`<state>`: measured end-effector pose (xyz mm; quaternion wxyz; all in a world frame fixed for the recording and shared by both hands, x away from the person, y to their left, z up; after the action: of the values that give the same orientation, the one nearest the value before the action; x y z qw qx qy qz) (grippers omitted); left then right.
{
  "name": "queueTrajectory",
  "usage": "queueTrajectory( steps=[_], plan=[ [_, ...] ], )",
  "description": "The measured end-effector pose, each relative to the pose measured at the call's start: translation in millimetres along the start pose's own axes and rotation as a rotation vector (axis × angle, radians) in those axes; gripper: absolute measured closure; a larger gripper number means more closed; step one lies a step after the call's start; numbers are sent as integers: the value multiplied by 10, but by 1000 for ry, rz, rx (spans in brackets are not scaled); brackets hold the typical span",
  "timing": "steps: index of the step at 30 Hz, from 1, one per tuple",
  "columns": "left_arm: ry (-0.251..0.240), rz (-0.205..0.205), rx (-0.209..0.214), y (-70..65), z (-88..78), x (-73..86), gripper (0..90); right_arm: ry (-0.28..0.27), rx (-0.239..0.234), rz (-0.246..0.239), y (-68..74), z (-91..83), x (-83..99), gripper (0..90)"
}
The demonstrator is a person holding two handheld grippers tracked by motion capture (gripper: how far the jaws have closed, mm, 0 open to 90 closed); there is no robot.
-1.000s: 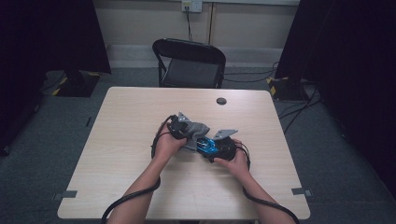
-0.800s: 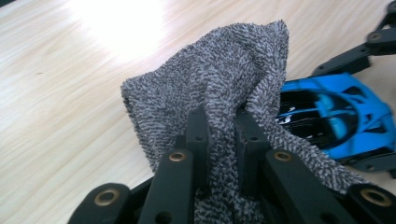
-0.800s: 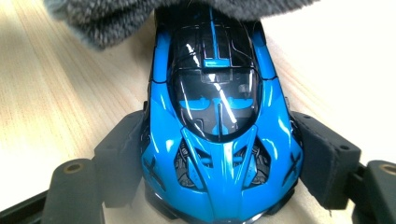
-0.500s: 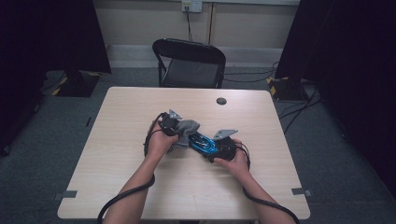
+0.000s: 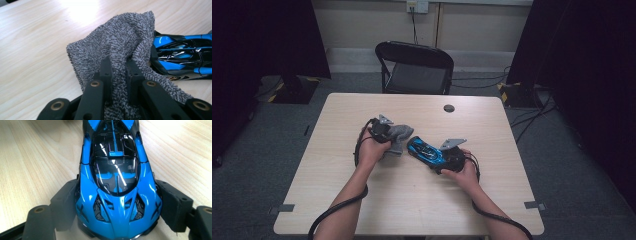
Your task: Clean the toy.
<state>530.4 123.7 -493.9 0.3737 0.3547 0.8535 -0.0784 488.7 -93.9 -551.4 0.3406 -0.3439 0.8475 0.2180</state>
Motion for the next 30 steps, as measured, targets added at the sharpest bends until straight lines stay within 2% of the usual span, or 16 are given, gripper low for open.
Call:
queueTrajectory(
  steps=[3, 7, 9, 10, 11, 12, 13, 15, 17, 18, 19, 20, 26, 27, 28, 30],
  plan=[
    [-14, -15, 6, 24, -60, -19, 789, 0, 0, 0, 0, 0, 0, 252],
    [-28, -14, 15, -13, -99, -61, 789, 0, 0, 0, 0, 0, 0, 252],
    [-32, 4, 21, -52, -121, -98, 789, 0, 0, -1, 0, 0, 0, 252],
    [-48, 23, 39, -135, -137, -160, 789, 0, 0, 0, 0, 0, 0, 252],
    [-48, 23, 39, -135, -137, -160, 789, 0, 0, 0, 0, 0, 0, 252],
    [-59, 41, 55, -224, -145, -217, 789, 0, 0, 0, 0, 0, 0, 252],
    [-59, 41, 55, -224, -145, -217, 789, 0, 0, 0, 0, 0, 0, 252],
    [-83, 62, 85, -361, -130, -293, 789, 0, 0, 0, 0, 0, 0, 252],
    [-84, 71, 93, -406, -119, -312, 788, 0, 0, 0, 0, 0, 0, 252],
    [-88, 85, 108, -485, -87, -339, 788, 0, 0, -1, 0, 0, 0, 252],
    [-88, 85, 108, -485, -87, -339, 789, 0, 0, -1, 0, 0, 0, 252],
    [-83, 98, 126, -591, -34, -363, 789, 0, 0, 0, 0, 0, 0, 252],
    [-71, 143, 184, -862, 100, -388, 789, 1, 0, 0, 0, 0, 1, 252],
    [-71, 143, 184, -862, 100, -388, 789, 1, 0, 0, 0, 0, 1, 252],
    [-62, 162, 197, -937, 130, -384, 789, 1, 0, 0, 0, 0, 1, 252],
    [-52, 179, 207, -995, 154, -378, 789, 1, 0, 0, 0, 0, 1, 252]
  ],
)
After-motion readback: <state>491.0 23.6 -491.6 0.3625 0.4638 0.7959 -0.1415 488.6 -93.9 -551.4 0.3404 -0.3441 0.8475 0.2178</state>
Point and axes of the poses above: each handheld gripper's, and its own axes: z roughly forward along the jaws, x roughly out of its underside, y roughly to its left, the point moved 7 cm from there along z, roughly forward along the jaws, and after that the axes turned 10 degrees about z, right-handed, at the moved point
